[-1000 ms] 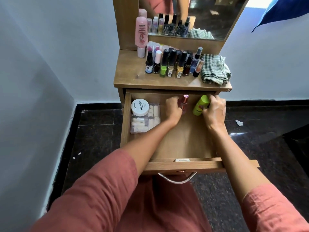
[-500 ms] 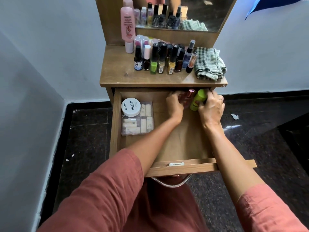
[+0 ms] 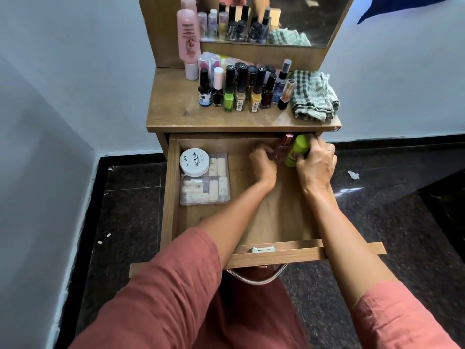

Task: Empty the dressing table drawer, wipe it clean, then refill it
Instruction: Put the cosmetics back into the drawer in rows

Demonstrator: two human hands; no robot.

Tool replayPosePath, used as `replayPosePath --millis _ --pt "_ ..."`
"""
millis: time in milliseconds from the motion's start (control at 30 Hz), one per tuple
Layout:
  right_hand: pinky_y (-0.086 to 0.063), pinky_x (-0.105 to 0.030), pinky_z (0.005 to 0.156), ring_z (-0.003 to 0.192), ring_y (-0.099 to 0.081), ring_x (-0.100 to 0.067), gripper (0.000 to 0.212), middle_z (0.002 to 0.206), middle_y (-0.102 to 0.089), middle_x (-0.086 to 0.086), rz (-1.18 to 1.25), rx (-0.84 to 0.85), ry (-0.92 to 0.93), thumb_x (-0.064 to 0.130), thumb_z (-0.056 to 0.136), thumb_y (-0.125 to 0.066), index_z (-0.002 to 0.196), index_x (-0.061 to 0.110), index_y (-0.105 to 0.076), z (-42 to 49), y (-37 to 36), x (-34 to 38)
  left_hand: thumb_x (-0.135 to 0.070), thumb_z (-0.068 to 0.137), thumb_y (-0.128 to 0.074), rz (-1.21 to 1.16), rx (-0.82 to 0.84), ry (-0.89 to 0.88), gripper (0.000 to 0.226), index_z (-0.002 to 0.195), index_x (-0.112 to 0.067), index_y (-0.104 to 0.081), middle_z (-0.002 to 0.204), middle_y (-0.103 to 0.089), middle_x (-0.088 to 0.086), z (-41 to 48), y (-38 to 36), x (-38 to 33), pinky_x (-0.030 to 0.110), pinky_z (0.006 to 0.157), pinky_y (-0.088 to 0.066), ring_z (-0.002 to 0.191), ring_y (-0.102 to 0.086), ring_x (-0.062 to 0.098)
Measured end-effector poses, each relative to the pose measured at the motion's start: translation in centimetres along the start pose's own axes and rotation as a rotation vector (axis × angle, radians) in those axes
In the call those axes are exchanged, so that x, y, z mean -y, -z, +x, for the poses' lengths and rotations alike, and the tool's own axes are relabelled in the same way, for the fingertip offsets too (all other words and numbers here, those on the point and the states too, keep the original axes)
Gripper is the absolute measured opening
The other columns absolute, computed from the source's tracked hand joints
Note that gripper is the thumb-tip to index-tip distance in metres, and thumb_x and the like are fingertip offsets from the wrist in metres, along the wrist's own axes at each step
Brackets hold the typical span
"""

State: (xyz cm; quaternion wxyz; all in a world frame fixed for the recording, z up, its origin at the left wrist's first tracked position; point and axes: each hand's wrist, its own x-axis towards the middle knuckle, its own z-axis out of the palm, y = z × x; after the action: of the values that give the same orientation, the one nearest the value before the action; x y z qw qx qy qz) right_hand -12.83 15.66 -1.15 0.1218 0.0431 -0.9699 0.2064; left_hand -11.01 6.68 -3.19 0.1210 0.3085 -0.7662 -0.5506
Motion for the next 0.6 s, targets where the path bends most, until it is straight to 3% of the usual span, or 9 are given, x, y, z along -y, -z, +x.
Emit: replayPosePath --millis 433,600 --pt "-0.035 -0.040 0.100 0.121 -0.043 -0.033 0.061 0.131 -0.050 -0.012 0.079 0.071 0.026 0.007 0.078 -0.066 0.134 0.009 -0.043 -0.4 0.8 0.2 0.011 0.080 -0.049 -0.046 0.135 -0.037 0.032 0.108 0.006 -0.063 0.108 -0.067 0.023 -1.6 2.2 -0.5 0.033 0.089 -0.048 0.102 -0.063 0.032" --pt "-0.039 -0.035 0.098 0.117 -0.049 -0.032 0.042 0.124 -0.052 -0.018 0.254 -0.030 0.038 -0.001 0.082 -0.058 0.123 0.002 -0.053 -1.2 2.2 0.8 0.010 0.082 -0.048 -0.018 0.060 -0.219 0.029 0.101 -0.001 -0.067 0.101 -0.071 0.012 -3.2 4.8 -1.6 0.012 0.081 -0.043 0.095 -0.065 0.020"
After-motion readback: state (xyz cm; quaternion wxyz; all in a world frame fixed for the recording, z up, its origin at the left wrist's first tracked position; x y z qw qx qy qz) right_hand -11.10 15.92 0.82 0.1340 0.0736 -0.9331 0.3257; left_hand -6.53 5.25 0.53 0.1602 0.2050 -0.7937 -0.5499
